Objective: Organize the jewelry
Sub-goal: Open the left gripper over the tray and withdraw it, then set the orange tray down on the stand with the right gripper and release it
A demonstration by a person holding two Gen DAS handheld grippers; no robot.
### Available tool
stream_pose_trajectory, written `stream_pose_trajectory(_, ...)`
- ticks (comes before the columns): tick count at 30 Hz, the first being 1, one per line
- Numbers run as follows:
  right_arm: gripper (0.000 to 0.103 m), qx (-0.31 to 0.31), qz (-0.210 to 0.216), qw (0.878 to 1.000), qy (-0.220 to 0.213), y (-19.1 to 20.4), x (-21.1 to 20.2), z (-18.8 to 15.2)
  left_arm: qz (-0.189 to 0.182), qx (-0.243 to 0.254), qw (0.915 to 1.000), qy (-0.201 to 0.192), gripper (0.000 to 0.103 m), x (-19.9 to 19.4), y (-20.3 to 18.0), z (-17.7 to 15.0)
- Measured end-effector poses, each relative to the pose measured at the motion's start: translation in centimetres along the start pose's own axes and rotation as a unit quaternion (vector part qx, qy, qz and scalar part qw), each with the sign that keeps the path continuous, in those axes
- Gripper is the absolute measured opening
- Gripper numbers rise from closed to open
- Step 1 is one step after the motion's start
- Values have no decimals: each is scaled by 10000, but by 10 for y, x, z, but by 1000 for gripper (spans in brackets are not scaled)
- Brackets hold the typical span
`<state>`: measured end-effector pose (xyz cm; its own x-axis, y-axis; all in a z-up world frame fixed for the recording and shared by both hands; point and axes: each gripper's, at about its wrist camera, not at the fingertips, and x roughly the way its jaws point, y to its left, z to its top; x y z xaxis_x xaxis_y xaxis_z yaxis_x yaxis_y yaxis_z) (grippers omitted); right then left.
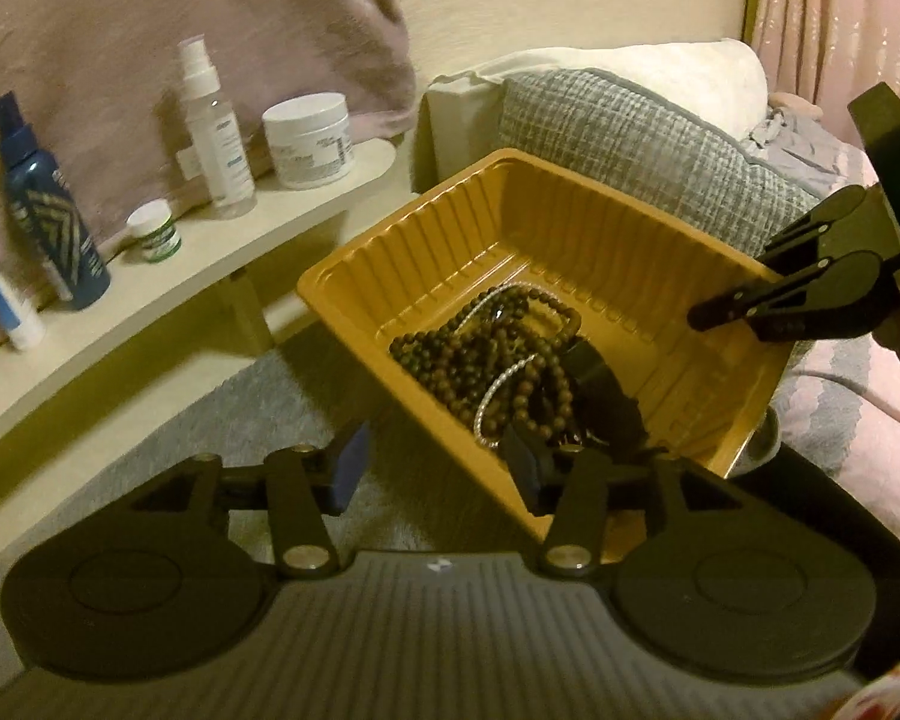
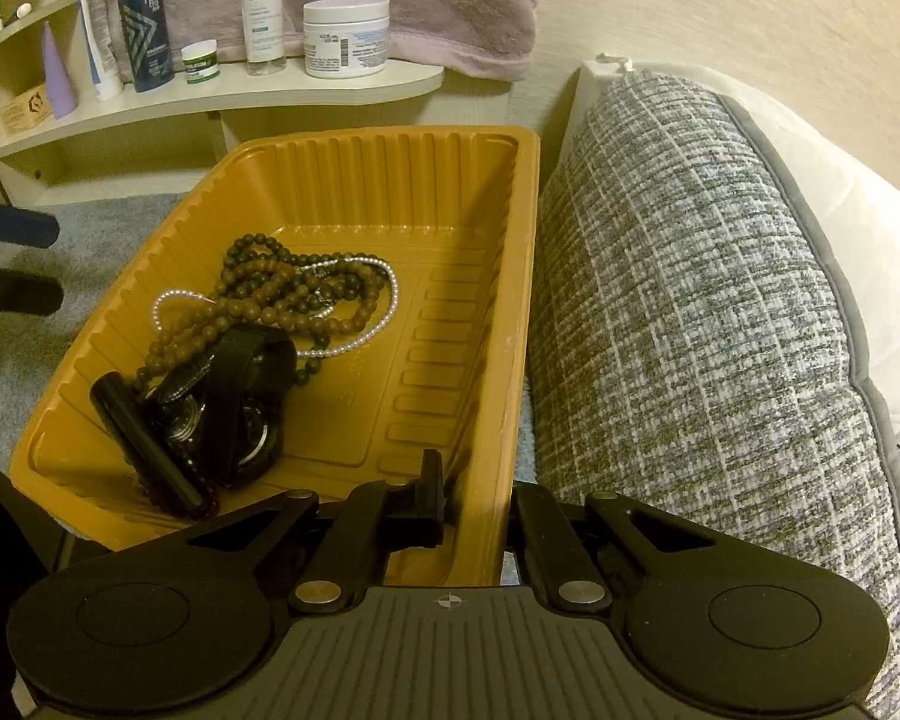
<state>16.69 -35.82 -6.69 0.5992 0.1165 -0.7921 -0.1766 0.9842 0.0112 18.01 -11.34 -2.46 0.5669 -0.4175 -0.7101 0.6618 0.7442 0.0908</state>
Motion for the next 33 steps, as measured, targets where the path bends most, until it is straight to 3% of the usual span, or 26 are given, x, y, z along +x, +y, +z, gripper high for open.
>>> stream_pose_trajectory(3,4,58,68,10000,-3,-4,1,-1,66,-122,9999,31,58,0,2,-5)
stream_pose_trajectory(18,4,544,771,9955,-53,-46,21,-3,557,-630,9963,149,80,-1,10,-23)
stream_pose_trajectory(24,4,451,874,9950,-166,-49,23,-6,638,-792,9946,193,81,-1,12,-30)
stream_pose_trajectory(33,5,921,966,9903,-393,-59,17,-18,747,-1211,9897,143,85,-7,16,-42)
